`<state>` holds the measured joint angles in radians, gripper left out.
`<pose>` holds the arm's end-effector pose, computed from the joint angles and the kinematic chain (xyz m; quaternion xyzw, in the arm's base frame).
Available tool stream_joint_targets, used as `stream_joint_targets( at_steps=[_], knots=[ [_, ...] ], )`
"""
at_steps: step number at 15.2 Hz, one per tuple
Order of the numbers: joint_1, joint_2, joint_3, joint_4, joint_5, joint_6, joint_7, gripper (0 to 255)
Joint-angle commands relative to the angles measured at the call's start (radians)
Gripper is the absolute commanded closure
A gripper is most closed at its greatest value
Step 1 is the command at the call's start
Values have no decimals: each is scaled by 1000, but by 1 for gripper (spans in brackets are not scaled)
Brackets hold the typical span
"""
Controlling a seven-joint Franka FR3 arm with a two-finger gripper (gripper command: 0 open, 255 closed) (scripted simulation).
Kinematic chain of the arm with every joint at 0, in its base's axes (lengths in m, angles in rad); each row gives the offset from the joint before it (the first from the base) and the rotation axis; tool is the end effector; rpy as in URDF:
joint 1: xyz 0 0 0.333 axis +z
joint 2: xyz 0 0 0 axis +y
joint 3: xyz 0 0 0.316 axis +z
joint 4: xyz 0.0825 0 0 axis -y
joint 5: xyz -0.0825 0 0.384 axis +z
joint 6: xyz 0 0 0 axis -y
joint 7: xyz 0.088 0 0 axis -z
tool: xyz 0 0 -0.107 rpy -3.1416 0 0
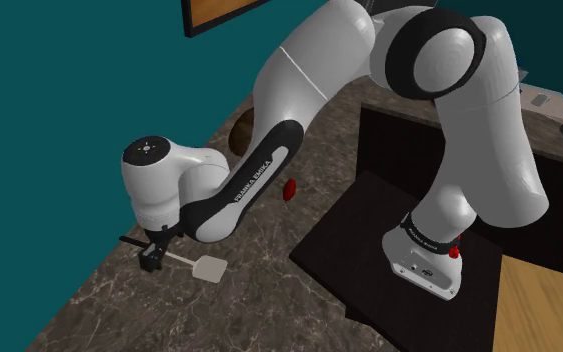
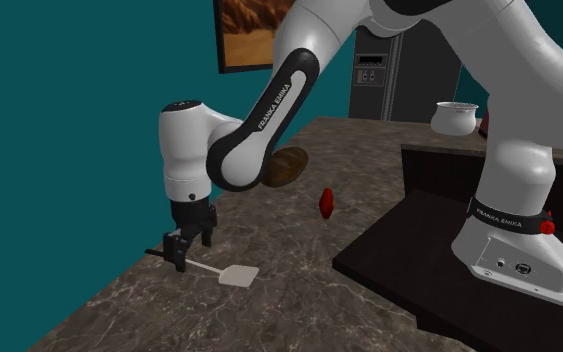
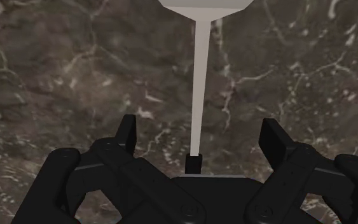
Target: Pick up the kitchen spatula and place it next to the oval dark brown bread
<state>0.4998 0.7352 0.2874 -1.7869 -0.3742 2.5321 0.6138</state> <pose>0.4699 0.4587 0.1583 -0.9795 -0.1988 -0.0321 0.0068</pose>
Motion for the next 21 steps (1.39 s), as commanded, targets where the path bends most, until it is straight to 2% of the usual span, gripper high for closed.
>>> stream_joint_targets(
  at_steps=[1, 8, 9, 18, 21],
  knots=[
    [4, 16, -6, 6, -5, 10, 3, 0],
    [4, 16, -6, 6, -5, 10, 3, 0],
    [4, 16, -6, 6, -5, 10, 3, 255],
    [4, 16, -6, 6, -5, 10, 3, 255],
    [-5, -16, 6, -4, 6, -12, -4, 255]
  ],
)
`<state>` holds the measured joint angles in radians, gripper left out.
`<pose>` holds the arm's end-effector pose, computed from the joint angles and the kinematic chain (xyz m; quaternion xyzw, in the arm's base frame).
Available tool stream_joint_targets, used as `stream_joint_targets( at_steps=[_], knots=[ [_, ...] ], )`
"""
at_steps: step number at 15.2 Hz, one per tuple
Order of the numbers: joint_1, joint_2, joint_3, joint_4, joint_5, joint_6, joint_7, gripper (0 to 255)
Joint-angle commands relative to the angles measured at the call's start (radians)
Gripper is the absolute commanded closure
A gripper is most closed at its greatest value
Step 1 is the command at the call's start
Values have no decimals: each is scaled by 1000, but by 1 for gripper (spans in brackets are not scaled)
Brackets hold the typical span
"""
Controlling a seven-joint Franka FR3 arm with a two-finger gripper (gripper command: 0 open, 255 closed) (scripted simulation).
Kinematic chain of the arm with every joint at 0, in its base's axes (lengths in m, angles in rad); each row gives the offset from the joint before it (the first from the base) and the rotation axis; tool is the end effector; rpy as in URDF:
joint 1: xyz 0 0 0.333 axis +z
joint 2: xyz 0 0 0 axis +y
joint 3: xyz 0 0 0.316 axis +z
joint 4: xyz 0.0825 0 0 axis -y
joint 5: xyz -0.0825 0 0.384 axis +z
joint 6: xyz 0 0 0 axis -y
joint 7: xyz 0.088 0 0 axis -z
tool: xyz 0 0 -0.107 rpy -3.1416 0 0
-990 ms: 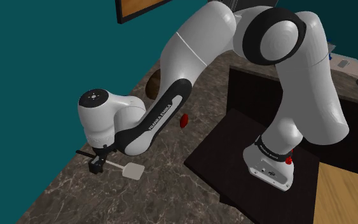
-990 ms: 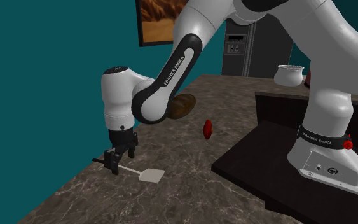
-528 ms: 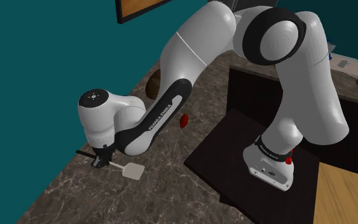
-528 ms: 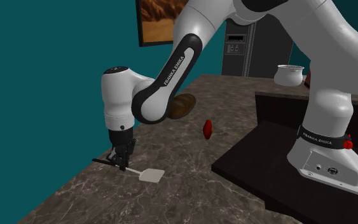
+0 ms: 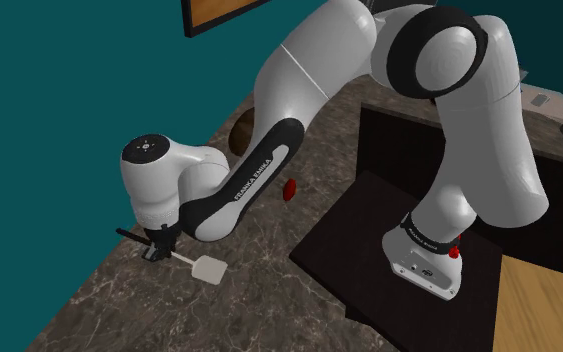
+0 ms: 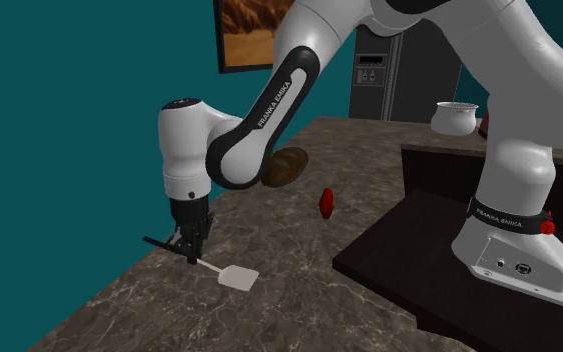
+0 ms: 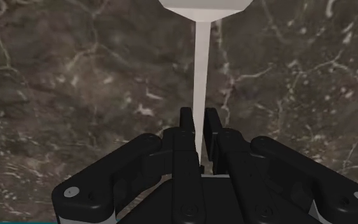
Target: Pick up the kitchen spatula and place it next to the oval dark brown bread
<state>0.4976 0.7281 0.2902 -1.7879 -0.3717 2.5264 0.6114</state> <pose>0.4703 0.4588 0.1623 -0.9794 -0.1990 -0.0323 0.0069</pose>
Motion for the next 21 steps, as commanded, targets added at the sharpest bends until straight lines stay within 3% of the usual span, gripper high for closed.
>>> stream_joint_targets(
  at_steps=[1, 21],
  knots=[
    [-5, -20, 7, -6, 7, -14, -4, 255],
    [-54, -208, 76, -16, 90, -188, -61, 255]
  ],
)
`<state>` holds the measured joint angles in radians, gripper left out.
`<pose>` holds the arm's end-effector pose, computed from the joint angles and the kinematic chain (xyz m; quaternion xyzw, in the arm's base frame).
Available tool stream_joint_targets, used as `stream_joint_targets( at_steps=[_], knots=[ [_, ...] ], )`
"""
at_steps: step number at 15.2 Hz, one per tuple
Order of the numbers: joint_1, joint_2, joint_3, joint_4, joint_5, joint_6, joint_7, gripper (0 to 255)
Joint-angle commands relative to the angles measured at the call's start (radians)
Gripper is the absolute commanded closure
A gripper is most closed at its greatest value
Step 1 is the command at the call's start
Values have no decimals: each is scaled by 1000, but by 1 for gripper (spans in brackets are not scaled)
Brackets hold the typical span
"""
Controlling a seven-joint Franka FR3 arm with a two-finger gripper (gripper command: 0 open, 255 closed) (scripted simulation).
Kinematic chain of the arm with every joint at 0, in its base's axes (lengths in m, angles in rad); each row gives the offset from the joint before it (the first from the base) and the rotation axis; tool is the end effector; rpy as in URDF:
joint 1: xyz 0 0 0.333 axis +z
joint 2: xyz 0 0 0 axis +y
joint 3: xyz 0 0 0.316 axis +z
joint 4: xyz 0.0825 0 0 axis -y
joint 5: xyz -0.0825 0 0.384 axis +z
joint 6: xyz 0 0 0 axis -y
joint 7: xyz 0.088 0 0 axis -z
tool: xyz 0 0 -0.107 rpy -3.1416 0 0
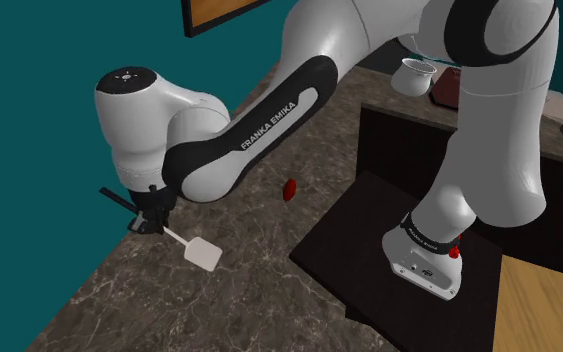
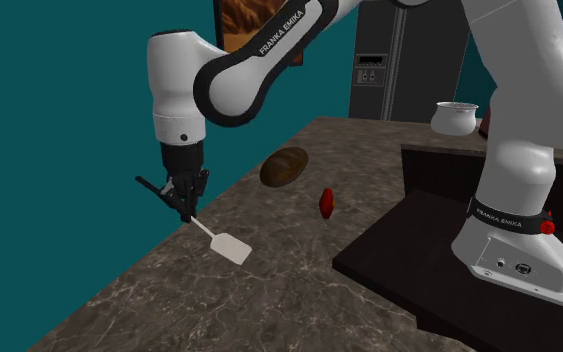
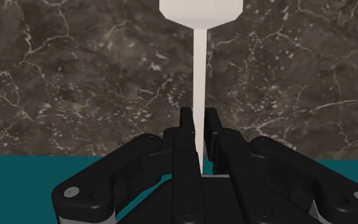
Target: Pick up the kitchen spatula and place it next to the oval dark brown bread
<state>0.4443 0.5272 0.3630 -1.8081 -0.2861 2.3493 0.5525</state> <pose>0.4704 0.4580 0.2721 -0.9795 -0.1989 -0.0325 0.0068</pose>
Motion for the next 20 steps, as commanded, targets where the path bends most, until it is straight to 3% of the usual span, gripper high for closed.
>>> stream_joint_targets(
  at_steps=[1, 6, 20],
  knots=[
    [-3, -16, 6, 6, 9, -21, -5, 255],
    [-10, -49, 17, 16, 26, -63, -17, 255],
    [-287, -280, -11, -320, 149, 73, -357, 255]
  ],
)
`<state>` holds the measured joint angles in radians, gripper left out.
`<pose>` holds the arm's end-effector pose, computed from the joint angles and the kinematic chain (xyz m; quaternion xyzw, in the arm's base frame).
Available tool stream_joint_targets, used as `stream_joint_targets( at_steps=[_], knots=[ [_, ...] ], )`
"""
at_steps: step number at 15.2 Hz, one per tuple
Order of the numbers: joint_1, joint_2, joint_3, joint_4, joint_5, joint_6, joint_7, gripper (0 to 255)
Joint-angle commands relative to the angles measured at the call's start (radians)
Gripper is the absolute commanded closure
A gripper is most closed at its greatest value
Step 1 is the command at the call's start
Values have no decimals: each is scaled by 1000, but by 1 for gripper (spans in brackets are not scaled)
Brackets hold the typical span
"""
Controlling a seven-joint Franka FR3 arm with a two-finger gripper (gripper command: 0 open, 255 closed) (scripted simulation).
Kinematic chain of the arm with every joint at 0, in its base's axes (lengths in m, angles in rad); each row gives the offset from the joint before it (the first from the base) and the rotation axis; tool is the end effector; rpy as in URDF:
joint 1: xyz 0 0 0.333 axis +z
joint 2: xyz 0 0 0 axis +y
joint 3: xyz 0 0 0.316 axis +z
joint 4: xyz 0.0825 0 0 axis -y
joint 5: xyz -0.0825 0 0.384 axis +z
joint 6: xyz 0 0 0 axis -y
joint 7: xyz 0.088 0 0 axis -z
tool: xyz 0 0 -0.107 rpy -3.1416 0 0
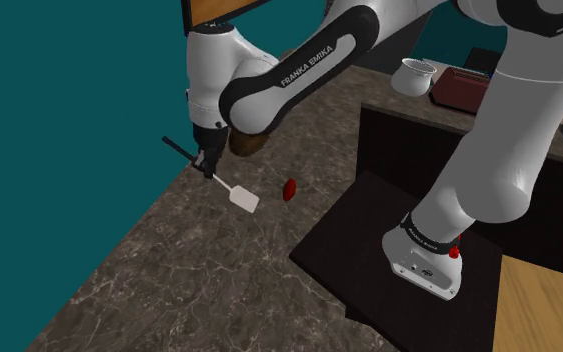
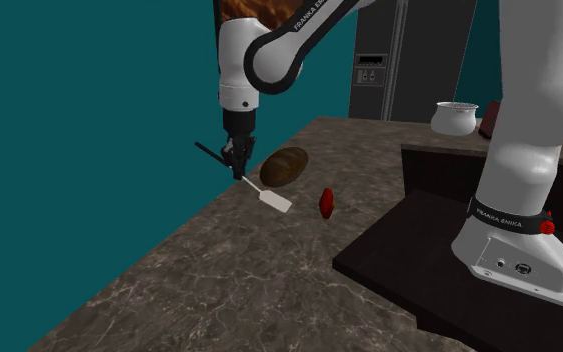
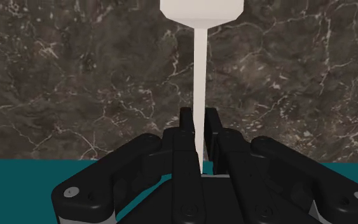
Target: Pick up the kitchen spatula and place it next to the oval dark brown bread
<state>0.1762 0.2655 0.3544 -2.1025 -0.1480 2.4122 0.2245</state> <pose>0.5054 0.2907 0.3055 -0.9796 -0.1981 -0.0321 0.0067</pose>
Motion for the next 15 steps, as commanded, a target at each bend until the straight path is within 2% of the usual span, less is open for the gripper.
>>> stream_joint_targets(
  at_steps=[1, 8, 15],
  knots=[
    [-37, -29, -8, -40, 20, 15, -56, 255],
    [-155, -84, -54, -112, 74, 40, -255, 255],
    [-265, -98, -112, -126, 112, 43, -449, 255]
  ],
)
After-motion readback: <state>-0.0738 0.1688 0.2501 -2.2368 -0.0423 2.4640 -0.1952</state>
